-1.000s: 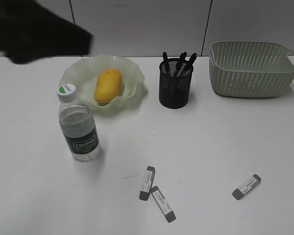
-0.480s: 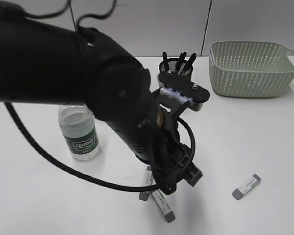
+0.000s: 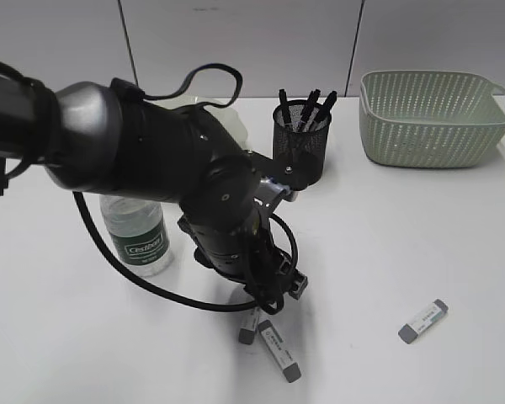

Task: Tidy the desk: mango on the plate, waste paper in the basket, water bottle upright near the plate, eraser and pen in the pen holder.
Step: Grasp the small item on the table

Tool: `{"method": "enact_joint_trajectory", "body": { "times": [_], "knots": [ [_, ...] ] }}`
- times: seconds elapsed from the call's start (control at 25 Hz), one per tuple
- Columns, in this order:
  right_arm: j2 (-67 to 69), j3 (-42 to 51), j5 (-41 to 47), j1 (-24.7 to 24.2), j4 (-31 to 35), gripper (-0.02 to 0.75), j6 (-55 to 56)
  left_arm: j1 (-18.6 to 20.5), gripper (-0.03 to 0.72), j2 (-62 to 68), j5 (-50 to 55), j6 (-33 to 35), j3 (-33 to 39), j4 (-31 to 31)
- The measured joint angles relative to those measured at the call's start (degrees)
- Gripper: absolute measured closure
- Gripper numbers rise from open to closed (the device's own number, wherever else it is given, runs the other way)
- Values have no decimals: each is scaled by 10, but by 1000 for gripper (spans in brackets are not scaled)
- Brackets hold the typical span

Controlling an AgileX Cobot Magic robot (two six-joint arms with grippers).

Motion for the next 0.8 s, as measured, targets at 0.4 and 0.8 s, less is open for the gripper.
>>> {"method": "enact_joint_trajectory", "body": {
  "times": [0.4, 0.8],
  "knots": [
    [0, 0, 0, 0, 0, 356, 0, 0, 280, 30, -19, -5, -1, -22],
    [0, 0, 0, 0, 0, 367, 0, 1, 543, 37, -33, -5, -1, -17]
  ]
}}
